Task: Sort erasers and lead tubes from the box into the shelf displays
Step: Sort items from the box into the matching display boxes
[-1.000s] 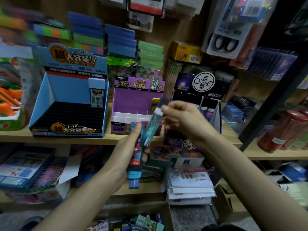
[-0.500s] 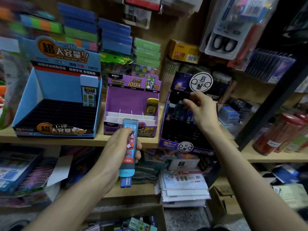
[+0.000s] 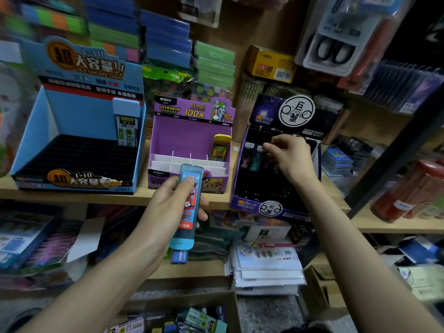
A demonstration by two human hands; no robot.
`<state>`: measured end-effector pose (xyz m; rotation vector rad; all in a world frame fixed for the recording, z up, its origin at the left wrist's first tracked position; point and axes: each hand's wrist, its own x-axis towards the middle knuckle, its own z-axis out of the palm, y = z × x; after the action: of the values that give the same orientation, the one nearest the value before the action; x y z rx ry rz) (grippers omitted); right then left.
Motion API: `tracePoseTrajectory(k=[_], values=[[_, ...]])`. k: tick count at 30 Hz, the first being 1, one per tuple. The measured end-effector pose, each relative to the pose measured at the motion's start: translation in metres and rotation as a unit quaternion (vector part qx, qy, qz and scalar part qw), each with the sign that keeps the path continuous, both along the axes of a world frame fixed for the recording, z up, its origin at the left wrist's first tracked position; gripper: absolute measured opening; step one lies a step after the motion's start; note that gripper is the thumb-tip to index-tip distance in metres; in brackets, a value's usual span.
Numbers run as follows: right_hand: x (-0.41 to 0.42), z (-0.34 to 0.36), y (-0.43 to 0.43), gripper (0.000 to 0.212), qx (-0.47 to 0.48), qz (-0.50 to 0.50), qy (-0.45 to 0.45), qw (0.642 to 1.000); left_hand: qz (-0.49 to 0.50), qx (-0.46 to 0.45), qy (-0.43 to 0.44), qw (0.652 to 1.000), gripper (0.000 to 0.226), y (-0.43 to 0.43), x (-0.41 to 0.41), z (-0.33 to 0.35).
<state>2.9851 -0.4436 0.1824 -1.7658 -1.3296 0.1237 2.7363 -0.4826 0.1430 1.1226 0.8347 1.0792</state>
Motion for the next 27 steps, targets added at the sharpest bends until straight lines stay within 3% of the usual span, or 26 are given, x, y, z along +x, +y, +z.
tracePoseTrajectory(k=[8, 11, 13, 14, 16, 18, 23, 27], values=[[-0.008, 0.003, -0.007, 0.026, -0.016, -0.054, -0.037, 0.998, 0.011, 0.026, 0.009, 1.0, 0.015, -0.002, -0.003, 0.003], [-0.024, 0.023, -0.018, 0.027, 0.049, -0.108, -0.124, 0.985, 0.023, 0.034, 0.002, 0.999, 0.015, 0.0, -0.009, 0.005], [-0.049, 0.037, -0.028, 0.024, 0.104, -0.078, -0.146, 0.981, 0.035, 0.033, -0.01, 0.999, 0.015, 0.002, -0.012, 0.006], [-0.066, 0.041, -0.034, 0.024, 0.098, -0.023, -0.123, 0.987, 0.041, 0.027, -0.026, 0.998, 0.014, 0.003, -0.013, 0.008], [-0.105, 0.035, -0.046, 0.031, -0.01, 0.133, -0.033, 0.99, 0.06, 0.012, -0.07, 0.996, 0.013, 0.005, -0.015, 0.012], [-0.142, 0.015, -0.059, 0.03, -0.121, 0.251, 0.06, 0.958, 0.093, 0.002, -0.099, 0.991, 0.011, 0.007, -0.019, 0.016], [-0.171, -0.016, -0.069, 0.035, -0.171, 0.273, 0.209, 0.923, 0.137, 0.003, -0.134, 0.981, 0.012, 0.005, -0.036, 0.023], [-0.174, -0.015, -0.071, 0.009, -0.183, 0.295, 0.258, 0.902, 0.143, 0.01, -0.133, 0.981, 0.011, 0.007, -0.052, 0.028]])
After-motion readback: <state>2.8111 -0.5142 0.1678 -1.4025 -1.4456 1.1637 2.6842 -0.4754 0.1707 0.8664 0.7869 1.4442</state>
